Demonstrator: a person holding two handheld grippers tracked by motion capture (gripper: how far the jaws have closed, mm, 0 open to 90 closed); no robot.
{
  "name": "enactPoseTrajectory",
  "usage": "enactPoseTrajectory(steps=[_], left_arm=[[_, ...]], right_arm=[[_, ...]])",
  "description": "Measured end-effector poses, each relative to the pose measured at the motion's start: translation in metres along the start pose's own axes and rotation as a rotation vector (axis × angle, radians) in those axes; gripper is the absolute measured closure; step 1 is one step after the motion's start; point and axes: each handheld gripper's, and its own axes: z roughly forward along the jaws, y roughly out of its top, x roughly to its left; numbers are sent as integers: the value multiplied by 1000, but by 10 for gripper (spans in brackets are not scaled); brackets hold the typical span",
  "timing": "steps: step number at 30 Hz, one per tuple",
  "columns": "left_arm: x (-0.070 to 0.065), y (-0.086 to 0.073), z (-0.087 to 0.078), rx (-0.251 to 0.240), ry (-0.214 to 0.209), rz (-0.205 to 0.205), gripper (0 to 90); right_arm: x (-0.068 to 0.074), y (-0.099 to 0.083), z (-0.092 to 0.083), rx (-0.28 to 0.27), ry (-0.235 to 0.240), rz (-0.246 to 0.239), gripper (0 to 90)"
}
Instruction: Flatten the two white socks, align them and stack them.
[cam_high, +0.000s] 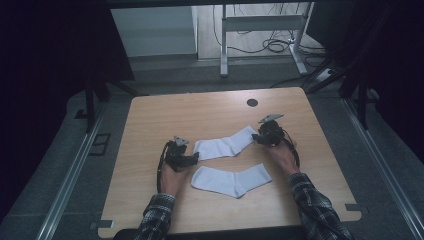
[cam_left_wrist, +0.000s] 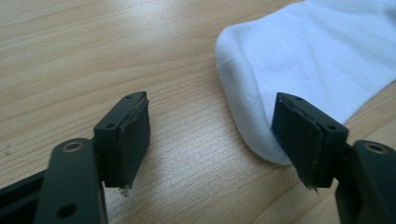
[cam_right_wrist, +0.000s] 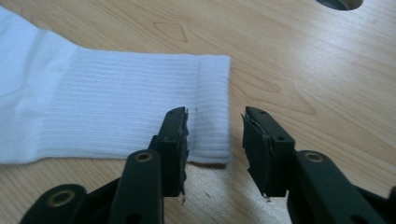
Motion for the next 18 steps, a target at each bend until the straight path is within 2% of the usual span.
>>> enactPoseTrajectory(steps=[4,7,8,10,12,14,18], left_arm=[[-4,-1,-1,-21,-45,38,535],[-8,0,-1,-25,-84,51,743],[-8,0,0,-25,-94,49,842],[-9,1,1,-27,-100,46,853],[-11,2,1,-26,-95,70,862],[-12,3,1,-31,-89,78,864],[-13,5,-2,-49,-97,77,865]], right_arm=[[2,-3,-2,-5,20,14,772],[5,-6,-5,-1,28,16,803],[7,-8,-8,-4,32,13,807],[8,-9,-9,-6,31,4,809],[11,-9,-14,-9,15,-29,811],[12,-8,-19,-19,16,-41,812],[13,-10,-30,-37,26,-36,813]])
